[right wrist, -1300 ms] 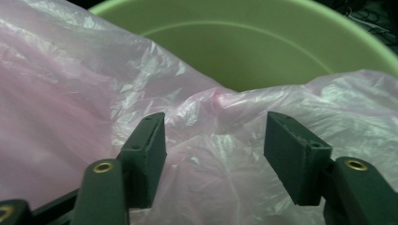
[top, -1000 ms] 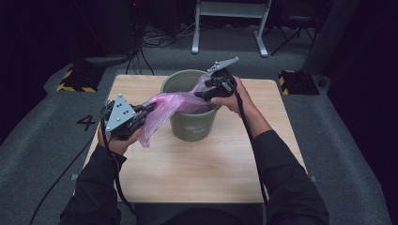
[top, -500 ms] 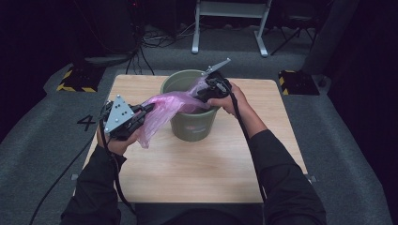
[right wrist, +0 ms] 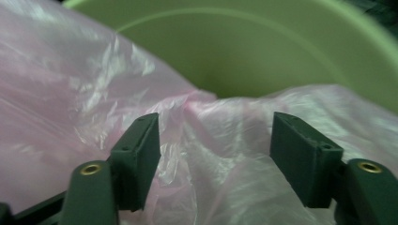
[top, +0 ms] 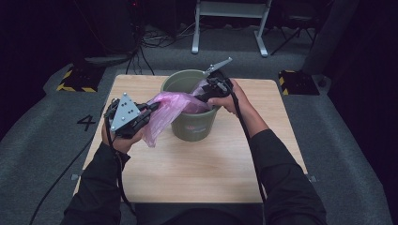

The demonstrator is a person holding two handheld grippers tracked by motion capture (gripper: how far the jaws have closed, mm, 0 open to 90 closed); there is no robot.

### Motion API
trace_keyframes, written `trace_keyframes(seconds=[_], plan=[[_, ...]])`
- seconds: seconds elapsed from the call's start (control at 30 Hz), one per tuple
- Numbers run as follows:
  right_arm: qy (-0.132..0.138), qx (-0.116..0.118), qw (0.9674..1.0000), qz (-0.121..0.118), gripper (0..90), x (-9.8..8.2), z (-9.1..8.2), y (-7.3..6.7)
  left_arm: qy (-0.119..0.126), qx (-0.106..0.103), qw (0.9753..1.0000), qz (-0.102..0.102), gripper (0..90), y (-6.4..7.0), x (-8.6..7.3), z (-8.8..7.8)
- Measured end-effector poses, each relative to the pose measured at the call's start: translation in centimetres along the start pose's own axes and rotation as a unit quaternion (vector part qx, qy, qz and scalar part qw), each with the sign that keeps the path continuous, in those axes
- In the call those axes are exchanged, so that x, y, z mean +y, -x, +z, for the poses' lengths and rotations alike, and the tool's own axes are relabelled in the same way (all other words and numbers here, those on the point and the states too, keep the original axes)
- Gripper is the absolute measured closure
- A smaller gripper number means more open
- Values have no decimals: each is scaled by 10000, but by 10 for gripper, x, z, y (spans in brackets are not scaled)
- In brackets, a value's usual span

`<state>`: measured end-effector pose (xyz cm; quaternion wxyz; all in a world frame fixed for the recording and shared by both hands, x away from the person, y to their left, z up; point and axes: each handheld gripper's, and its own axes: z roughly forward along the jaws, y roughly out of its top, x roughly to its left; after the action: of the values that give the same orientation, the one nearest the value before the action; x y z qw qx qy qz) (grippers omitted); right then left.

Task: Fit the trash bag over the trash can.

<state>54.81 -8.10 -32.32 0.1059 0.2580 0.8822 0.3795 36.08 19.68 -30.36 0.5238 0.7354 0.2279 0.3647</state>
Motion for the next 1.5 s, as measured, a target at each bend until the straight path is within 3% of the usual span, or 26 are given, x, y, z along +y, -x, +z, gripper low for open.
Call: trace_keyframes(seconds=[0.1,0.23,0.37,0.57,0.73,0.83,0.97,1.1,1.27,1.4,1.5], plan=[[191,-132,9997,-71,291,-1,-9,-1,-79,-31,10000,19,885,1,-2,3],[435,-427,9974,-394,339,-1,-23,-6,-133,-50,9999,6,885,1,-3,7],[785,-483,9950,-394,367,-4,-37,-8,-175,-83,9998,-23,884,2,-5,10],[1207,-209,9912,-508,361,-10,-58,-14,-333,-49,9994,41,882,3,-7,19],[1504,240,9857,-722,395,-15,-73,-26,-464,-69,9989,44,881,2,-9,29],[1580,463,9817,-955,409,-18,-78,-36,-545,-105,9984,42,880,2,-9,36],[1509,607,9793,-1208,429,-22,-76,-48,-642,-109,9979,49,880,1,-10,44],[1473,666,9781,-1311,485,-25,-73,-52,-692,-129,9975,-33,880,0,-12,51],[1345,555,9796,-1384,690,-27,-64,-53,-675,-183,9974,-153,862,-1,-14,56],[1390,631,9770,-1489,882,-31,-58,-52,-660,-153,9976,-151,794,1,-15,59],[1410,684,9764,-1485,900,-34,-56,-49,-658,-59,9975,-261,693,0,-17,59]])
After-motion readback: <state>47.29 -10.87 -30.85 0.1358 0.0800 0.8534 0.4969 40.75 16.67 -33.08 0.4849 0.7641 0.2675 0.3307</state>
